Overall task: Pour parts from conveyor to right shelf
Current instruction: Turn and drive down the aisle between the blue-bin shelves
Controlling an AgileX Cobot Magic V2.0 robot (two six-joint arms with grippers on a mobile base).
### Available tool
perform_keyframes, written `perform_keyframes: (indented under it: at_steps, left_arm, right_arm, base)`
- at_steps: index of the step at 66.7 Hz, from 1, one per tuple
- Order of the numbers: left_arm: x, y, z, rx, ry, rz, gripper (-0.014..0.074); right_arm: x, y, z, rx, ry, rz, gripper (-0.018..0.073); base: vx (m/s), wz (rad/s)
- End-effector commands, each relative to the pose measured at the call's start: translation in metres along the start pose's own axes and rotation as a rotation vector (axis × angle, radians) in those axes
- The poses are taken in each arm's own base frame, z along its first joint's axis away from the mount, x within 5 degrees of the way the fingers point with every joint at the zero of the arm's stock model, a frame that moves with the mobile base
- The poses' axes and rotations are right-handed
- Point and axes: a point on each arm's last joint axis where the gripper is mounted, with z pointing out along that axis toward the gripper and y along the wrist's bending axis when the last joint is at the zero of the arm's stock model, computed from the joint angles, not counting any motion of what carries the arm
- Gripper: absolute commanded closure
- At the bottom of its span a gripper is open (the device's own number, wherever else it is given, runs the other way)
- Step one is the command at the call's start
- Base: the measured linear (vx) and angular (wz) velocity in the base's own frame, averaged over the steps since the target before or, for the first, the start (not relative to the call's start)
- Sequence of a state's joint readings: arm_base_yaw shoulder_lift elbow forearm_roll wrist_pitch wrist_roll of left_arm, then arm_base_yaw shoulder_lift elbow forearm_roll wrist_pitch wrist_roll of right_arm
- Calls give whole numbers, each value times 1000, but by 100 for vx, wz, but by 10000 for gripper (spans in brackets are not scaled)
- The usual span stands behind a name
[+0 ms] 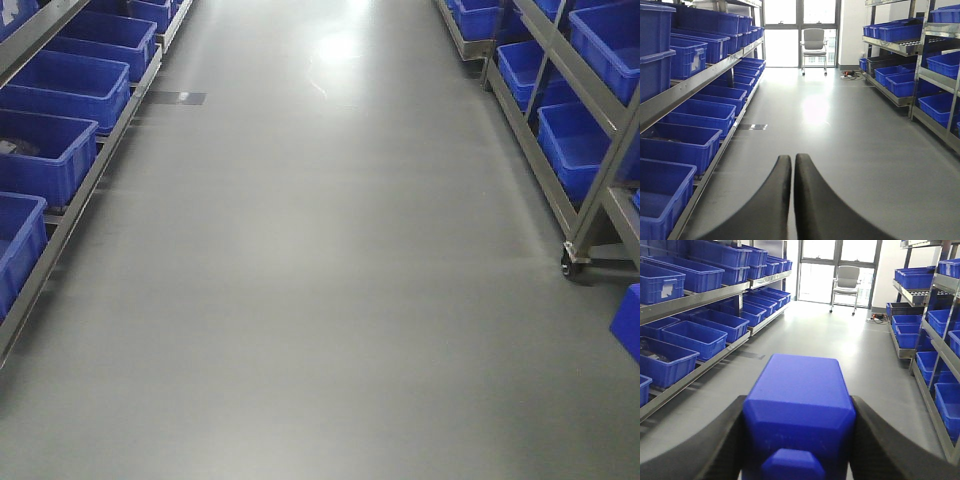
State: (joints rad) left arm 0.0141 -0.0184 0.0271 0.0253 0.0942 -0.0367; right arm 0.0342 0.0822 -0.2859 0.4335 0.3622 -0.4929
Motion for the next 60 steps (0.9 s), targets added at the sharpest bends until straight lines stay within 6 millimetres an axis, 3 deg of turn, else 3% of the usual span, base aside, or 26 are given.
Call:
perform_keyframes:
  at_steps: [1, 60]
  left_arm:
    - [-16, 0, -2, 2, -103, -13, 603]
    - [-16, 0, -2, 2, -103, -13, 603]
  right_arm:
    - [-14, -4, -1, 43, -79, -2, 567]
    - [-14, -4, -1, 43, -79, -2, 567]
  base:
    - [23, 5]
    - [43, -12]
